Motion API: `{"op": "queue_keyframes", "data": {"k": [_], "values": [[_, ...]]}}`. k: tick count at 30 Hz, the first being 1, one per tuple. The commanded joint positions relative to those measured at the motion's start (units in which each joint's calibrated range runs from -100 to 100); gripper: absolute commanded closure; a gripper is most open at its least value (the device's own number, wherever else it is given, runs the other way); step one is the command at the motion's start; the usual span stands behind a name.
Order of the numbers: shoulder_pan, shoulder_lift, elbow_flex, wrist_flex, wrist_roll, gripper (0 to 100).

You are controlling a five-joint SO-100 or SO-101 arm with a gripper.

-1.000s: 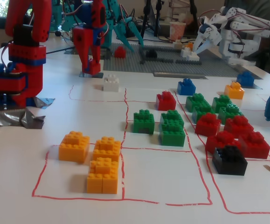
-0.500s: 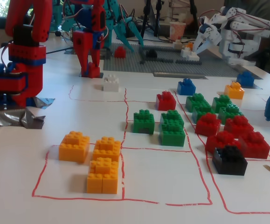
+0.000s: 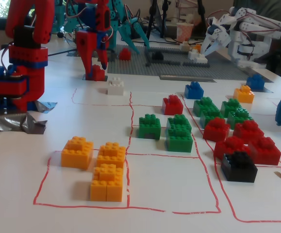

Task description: Grab the block and put it in the grey marker

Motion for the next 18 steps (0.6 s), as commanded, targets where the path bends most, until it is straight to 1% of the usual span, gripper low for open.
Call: {"op": "queue_keyframes", "data": {"k": [1, 9, 18], "values": [[-0.08, -4.96, -4.72, 1.2, -0.15, 68], [1.0, -8.1, -5.72, 4.61, -0.44, 66], [1.49, -11.9, -5.81, 6.88, 0.34, 67]]}}
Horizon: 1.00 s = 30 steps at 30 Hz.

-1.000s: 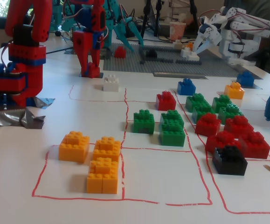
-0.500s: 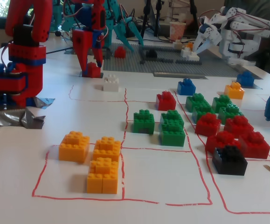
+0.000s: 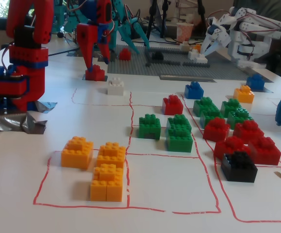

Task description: Grab the block and put it in the grey marker

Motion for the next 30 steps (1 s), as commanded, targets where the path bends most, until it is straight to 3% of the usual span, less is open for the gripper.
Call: {"op": "queue_keyframes", "data": {"k": [1, 14, 30], "values": [[0.56, -7.8, -5.45, 0.81, 0.39, 67], [6.94, -14.65, -11.72, 11.12, 1.61, 66], [25.09, -24.96, -13.81, 18.9, 5.57, 87]]}}
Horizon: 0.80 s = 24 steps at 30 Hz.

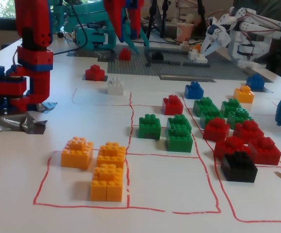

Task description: Grab the block and put it in the grey marker

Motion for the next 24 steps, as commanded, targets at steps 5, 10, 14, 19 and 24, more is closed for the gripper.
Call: {"op": "queue_keyframes", "data": {"k": [5, 10, 14, 19, 24], "values": [[8.17, -8.41, -5.0, 3.7, 1.71, 93], [14.06, -10.89, -5.0, 5.57, 2.64, 96], [19.46, -12.54, -5.0, 6.14, 4.2, 97], [27.11, -13.03, -5.36, 6.62, 6.06, 99], [35.16, -12.95, -3.63, 5.57, 7.52, 100]]}}
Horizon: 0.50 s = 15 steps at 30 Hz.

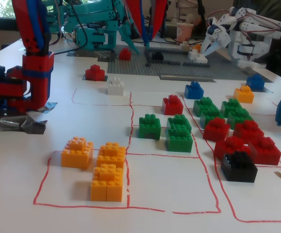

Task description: Grab the block and put it in the grey marker

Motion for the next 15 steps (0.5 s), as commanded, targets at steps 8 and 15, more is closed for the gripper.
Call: {"op": "queue_keyframes", "data": {"k": [8, 15], "values": [[9.86, -2.95, 2.63, -8.78, 2.15, 100], [9.27, -1.3, 7.63, -14.21, 1.07, 100]]}}
